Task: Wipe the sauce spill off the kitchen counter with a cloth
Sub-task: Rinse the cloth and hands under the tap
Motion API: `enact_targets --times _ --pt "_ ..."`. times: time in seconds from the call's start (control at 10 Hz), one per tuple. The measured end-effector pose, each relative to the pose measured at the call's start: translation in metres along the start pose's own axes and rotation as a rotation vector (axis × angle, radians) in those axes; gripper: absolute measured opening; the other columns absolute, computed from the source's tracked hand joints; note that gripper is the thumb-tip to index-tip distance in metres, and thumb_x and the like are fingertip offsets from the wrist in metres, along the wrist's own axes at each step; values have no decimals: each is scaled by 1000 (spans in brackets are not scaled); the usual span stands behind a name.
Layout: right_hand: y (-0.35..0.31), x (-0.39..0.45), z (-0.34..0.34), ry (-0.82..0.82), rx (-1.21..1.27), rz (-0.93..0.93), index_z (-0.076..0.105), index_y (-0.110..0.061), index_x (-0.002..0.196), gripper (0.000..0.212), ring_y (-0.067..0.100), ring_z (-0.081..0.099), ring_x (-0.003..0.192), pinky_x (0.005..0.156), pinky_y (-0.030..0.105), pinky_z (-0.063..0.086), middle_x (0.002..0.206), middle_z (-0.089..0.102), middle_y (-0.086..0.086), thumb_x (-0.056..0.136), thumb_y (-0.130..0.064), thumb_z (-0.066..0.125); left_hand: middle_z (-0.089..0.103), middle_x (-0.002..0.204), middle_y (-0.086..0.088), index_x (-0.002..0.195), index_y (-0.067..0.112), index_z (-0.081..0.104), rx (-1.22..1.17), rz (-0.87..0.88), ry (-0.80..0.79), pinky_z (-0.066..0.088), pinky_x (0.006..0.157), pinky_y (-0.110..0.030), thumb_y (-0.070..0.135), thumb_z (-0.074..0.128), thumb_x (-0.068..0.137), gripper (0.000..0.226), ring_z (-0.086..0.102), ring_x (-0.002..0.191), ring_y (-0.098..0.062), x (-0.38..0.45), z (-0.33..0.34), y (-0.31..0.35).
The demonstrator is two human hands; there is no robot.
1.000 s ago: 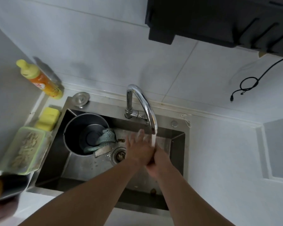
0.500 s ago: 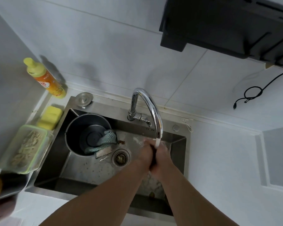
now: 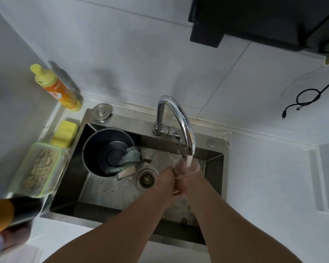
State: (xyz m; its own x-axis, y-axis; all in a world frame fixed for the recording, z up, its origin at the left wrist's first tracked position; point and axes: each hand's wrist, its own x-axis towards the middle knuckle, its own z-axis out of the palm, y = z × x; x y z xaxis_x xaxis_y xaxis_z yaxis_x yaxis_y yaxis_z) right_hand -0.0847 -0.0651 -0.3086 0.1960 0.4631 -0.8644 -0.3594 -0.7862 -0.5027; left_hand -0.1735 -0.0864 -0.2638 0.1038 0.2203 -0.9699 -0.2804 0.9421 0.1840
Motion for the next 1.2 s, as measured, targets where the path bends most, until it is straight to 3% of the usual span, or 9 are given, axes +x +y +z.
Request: enact_targets --times 0.1,0.2,0.4,0.5,0.6,0.7,0.9,1.1,1.2 --pt "-2 -1 2 105 -127 -60 61 -13 129 24 32 68 114 92 39 60 118 67 12 106 -14 55 79 105 -9 112 18 72 19 56 -93 59 92 -49 42 44 103 38 71 104 -28 8 8 -9" --pt "5 -19 -3 125 118 5 73 -4 97 23 37 72 88 68 40 61 82 73 15 103 -24 61 77 109 -9 110 20 77 185 190 -60 55 100 -50 55 44 102 49 70 108 -28 21 16 -11" --pt "28 -50 0 -98 415 112 82 -15 112 28 32 73 113 90 45 58 119 77 13 102 -18 57 74 109 -11 120 13 63 461 407 356 54 93 -40 36 49 104 31 69 98 -29 46 -1 9" --pt "19 -43 12 -9 357 189 77 -8 112 29 35 73 104 81 45 59 104 79 17 106 -26 56 66 124 -11 130 11 57 403 407 345 48 89 -32 18 37 108 31 66 110 -27 45 8 9" --pt "3 -24 5 109 323 126 69 -5 95 22 18 62 49 47 30 51 55 64 8 105 -4 49 62 134 -16 132 6 61 255 294 295 52 83 -34 14 42 106 33 63 122 -30 42 9 18" --pt "-4 -12 -7 16 292 100 61 -26 96 34 3 54 51 49 21 47 63 61 -9 112 -10 36 65 128 -24 128 -2 63 113 208 177 55 82 -42 11 45 102 34 65 118 -39 44 7 36" --pt "4 -17 -47 139 208 218 71 -14 97 40 10 41 37 36 22 32 58 58 -2 102 -52 59 51 65 -4 91 14 54 -39 196 -107 37 57 -27 24 45 101 17 45 49 -17 33 32 84" --pt "24 -53 -74 80 362 182 70 -1 114 27 35 79 90 70 42 65 99 78 23 91 -11 78 60 118 -14 123 13 57 -524 84 -302 50 95 -40 57 38 101 53 61 101 -31 44 38 111" --pt "26 -61 -76 30 422 153 71 6 118 40 30 78 95 71 41 65 115 75 25 80 2 78 72 112 -16 123 6 59 -455 88 -249 54 96 -38 49 42 103 51 69 98 -30 47 20 101"
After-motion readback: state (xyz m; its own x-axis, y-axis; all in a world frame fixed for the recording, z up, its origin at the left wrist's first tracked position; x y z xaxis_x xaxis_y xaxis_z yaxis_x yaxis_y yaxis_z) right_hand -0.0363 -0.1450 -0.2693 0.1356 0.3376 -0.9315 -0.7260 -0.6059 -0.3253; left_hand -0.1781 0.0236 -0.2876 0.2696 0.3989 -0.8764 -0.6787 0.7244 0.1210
